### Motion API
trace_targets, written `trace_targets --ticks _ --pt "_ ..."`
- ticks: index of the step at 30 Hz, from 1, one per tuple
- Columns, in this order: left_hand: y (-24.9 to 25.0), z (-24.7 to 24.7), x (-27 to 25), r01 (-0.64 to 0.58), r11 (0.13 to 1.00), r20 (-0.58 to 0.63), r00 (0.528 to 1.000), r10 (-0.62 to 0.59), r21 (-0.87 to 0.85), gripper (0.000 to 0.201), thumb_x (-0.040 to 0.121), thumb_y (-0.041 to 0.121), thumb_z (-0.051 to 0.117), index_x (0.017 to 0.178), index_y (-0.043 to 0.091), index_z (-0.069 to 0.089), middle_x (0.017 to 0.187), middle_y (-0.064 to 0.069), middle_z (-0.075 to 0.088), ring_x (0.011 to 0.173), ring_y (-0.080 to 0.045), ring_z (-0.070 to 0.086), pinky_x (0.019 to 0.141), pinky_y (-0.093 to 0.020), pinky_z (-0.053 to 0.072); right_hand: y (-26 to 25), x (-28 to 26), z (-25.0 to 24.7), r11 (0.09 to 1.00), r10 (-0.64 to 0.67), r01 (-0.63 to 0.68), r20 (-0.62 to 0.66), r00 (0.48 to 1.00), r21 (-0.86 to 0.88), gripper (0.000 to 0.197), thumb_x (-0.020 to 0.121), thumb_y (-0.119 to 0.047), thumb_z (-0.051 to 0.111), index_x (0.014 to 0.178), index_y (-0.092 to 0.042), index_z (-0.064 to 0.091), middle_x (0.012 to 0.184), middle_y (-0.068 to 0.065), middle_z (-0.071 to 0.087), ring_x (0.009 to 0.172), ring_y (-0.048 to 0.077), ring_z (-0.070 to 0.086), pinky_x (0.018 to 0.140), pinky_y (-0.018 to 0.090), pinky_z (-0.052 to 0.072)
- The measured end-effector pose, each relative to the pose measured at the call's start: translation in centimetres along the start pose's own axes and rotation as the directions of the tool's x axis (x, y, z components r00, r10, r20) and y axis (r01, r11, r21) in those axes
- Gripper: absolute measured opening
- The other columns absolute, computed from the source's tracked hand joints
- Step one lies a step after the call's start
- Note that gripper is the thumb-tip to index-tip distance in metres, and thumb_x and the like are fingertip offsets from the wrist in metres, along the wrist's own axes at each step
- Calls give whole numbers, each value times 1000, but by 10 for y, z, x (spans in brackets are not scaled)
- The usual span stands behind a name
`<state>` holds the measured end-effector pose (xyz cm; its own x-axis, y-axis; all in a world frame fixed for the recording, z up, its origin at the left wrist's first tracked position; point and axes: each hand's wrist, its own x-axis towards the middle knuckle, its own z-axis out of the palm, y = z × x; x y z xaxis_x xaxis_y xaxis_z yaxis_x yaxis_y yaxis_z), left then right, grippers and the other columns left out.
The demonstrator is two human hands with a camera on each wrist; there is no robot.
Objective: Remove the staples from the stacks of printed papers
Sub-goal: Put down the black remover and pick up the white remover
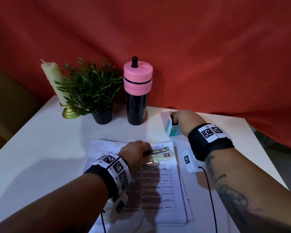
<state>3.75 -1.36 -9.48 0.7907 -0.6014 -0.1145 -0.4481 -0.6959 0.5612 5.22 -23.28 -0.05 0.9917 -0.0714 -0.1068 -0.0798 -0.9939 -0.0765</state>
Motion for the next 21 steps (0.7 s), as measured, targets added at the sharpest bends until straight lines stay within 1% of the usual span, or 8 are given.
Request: trace_targets --ticks 2,5,9,12,14,16,19,21 --pt "0 0 0 -5 1000 2 1000 5 3 18 85 36 61 103 35 62 104 8 61 95 -18 60 87 -40 52 3 -2 -5 998 49 -49 10 999 31 38 87 2 46 112 -15 68 116 12 66 103 30 62 91 33 50" --pt "-1 0 1 -5 1000 3 1000 5 13 19 85 37 61 104 34 62 104 8 61 96 -18 60 87 -40 52 5 -1 1 1000 -5 5 72 997 1 46 86 3 44 120 -19 65 120 8 66 106 29 62 92 33 50" --pt "-2 1 2 -4 1000 7 1000 4 30 20 84 41 60 104 36 61 103 8 61 96 -19 59 88 -41 51 -2 -4 13 993 8 15 192 981 -118 39 88 2 44 122 -11 59 117 11 63 105 29 61 84 31 47" --pt "-3 1 2 -5 999 11 1000 5 32 20 85 42 60 104 36 61 104 8 61 97 -18 59 88 -40 51 -7 -2 16 989 51 -23 188 981 -145 32 88 2 46 114 -6 63 108 12 64 93 29 60 79 32 48" --pt "-3 1 2 -10 1000 7 1000 10 28 20 85 42 61 104 36 61 104 8 61 96 -19 59 88 -40 52 -8 0 18 988 71 -45 183 981 -145 28 88 2 46 109 -5 64 104 13 64 83 27 55 75 31 46" --pt "-3 2 2 -11 1000 2 1000 11 19 20 84 41 62 104 36 62 104 8 61 96 -19 60 88 -40 52 -8 2 20 989 66 -40 181 981 -142 27 88 3 46 107 -5 63 105 14 64 86 28 57 74 30 44" --pt "-4 3 2 -10 1000 -3 1000 10 8 20 84 41 62 103 36 62 103 9 61 96 -18 60 88 -39 52 -5 3 19 994 32 -14 159 987 -108 27 90 0 45 109 -7 62 108 12 64 98 29 61 79 29 45" --pt "-4 3 2 -14 1000 -6 1000 14 10 19 84 40 62 103 36 61 103 9 61 96 -18 60 88 -40 52 -1 5 14 997 11 1 154 988 -77 29 89 0 44 108 -10 64 107 10 65 97 28 62 78 28 44"
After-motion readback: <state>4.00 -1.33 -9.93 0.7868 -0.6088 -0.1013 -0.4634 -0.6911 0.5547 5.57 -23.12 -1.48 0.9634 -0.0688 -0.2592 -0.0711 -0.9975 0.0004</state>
